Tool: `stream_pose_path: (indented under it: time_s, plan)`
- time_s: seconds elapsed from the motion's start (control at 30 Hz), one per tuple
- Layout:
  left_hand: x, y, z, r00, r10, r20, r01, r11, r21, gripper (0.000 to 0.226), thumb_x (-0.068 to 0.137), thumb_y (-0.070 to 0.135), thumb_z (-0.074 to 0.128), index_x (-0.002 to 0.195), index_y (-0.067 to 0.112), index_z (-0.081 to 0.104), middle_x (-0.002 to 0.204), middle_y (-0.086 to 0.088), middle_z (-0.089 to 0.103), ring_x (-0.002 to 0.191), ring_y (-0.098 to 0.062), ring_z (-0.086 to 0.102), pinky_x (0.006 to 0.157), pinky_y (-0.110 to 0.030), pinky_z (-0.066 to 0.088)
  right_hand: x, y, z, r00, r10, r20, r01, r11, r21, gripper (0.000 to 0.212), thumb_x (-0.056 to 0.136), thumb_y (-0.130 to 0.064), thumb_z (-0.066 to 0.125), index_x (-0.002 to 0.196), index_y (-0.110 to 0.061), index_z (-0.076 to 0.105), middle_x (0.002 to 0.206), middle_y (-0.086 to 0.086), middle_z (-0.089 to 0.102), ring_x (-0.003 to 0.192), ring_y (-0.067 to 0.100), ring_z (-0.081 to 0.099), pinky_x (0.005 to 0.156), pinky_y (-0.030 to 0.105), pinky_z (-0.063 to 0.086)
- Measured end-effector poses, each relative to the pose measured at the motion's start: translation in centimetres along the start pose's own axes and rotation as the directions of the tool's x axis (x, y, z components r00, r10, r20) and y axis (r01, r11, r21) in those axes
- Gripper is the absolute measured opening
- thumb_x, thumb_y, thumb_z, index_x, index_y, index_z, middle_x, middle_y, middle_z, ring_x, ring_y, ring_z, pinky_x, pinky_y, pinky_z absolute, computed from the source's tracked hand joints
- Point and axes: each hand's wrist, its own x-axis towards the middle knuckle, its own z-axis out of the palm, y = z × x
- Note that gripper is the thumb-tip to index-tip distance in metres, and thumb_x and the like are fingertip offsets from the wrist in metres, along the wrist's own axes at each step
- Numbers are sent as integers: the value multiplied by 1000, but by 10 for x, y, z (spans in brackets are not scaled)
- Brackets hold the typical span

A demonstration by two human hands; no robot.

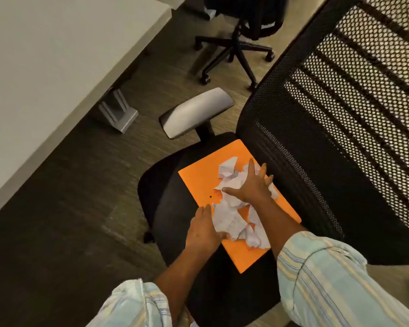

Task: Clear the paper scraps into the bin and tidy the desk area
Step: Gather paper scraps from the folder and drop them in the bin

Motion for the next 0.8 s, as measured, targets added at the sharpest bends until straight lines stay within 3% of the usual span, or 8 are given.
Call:
stream_pose_path:
  time_s: [0.13, 0.3, 0.5, 0.63, 0.73, 0.8]
  plan:
    - [23, 1, 13, 1000, -10, -13, 11, 998, 67, 92, 66, 38, 82, 139, 15, 31, 137, -4, 42, 123, -26, 45, 100, -41, 45, 9, 12, 19, 998, -61, -25, 61, 998, -14, 132, 56, -71, 74, 150, -28, -7, 158, 15, -13, 144, 41, -8, 113, 58, 13]
    - [44, 0, 37, 999, -18, 43, 12, 990, 140, 107, 62, 38, 85, 144, 16, 19, 139, -7, 32, 127, -29, 38, 101, -44, 44, 17, 20, 28, 992, -61, -114, 65, 997, 29, 123, 62, -48, 84, 149, -33, -2, 155, 7, 4, 135, 39, 17, 96, 52, 40]
    - [52, -5, 46, 997, 72, -28, -58, 939, 338, 87, 67, 33, 82, 136, 15, 32, 128, -8, 40, 116, -28, 44, 95, -41, 42, 15, 18, 29, 978, -6, -207, 22, 997, 77, 114, 67, -30, 86, 150, -19, 8, 145, 8, 26, 126, 38, 30, 95, 49, 43]
    - [57, -12, 47, 999, 34, -11, -31, 979, 203, 64, 67, 23, 82, 119, 16, 45, 119, -6, 45, 110, -26, 46, 93, -39, 44, 5, 20, 33, 973, 5, -232, 24, 992, 121, 64, 71, -24, 83, 126, -14, 51, 130, 6, 44, 118, 34, 40, 89, 50, 48]
    - [57, -15, 46, 1000, 2, -24, 0, 997, 81, 48, 66, 19, 83, 103, 14, 52, 112, -5, 48, 105, -25, 48, 88, -38, 48, -2, 23, 35, 965, 12, -262, 30, 987, 158, 37, 76, -15, 79, 110, -14, 63, 121, 5, 49, 110, 31, 44, 85, 48, 49]
    - [55, -16, 43, 999, -13, -33, 12, 1000, -15, 35, 67, 14, 80, 91, 15, 55, 100, -3, 54, 95, -23, 54, 75, -34, 51, -7, 26, 35, 964, 24, -264, 28, 981, 194, 32, 79, -9, 75, 110, -12, 64, 119, 7, 53, 109, 33, 49, 85, 48, 49]
